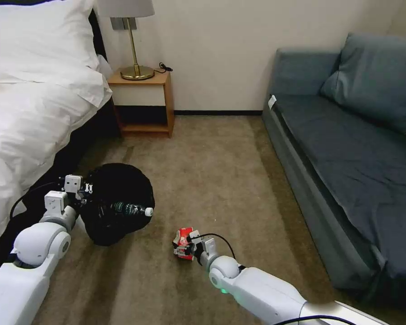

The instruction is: Pick up the trash bin, then pick up the garbage on the floor and place it into the trash bin.

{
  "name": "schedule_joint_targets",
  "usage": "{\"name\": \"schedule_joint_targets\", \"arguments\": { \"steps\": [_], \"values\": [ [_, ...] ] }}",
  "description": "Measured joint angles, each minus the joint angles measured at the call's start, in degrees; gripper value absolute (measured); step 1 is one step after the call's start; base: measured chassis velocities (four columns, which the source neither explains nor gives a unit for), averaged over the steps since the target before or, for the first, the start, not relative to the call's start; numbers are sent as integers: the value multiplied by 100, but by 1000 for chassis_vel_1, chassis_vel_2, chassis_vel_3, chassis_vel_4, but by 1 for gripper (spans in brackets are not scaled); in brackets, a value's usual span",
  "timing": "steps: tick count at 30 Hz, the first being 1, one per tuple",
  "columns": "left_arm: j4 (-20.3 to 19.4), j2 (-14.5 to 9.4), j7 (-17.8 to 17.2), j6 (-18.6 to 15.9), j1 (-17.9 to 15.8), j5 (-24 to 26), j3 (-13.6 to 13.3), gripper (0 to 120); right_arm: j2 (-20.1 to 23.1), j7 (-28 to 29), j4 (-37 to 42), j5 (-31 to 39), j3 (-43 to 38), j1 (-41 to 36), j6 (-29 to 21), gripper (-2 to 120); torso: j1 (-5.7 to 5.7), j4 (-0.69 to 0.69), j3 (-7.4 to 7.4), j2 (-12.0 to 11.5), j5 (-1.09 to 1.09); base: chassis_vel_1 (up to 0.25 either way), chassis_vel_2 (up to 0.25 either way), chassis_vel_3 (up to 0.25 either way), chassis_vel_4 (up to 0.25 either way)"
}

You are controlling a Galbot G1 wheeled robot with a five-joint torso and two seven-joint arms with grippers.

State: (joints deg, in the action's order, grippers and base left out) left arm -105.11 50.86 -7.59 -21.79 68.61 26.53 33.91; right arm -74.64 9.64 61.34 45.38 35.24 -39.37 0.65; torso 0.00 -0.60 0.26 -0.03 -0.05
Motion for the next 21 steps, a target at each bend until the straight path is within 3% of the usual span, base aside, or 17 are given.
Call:
{"name": "schedule_joint_targets", "arguments": {
  "steps": [8,21],
  "values": [
    [20,233,31,42,115,-113,65,5,-105,-151,-352,-243,-164,-126,135,100,0,2,0,0,-1,0,0,0,0],
    [76,401,80,109,129,-225,64,5,-867,-665,-1913,-721,-253,49,587,100,1,-1,0,0,-1,0,0,0,0]
  ]
}}
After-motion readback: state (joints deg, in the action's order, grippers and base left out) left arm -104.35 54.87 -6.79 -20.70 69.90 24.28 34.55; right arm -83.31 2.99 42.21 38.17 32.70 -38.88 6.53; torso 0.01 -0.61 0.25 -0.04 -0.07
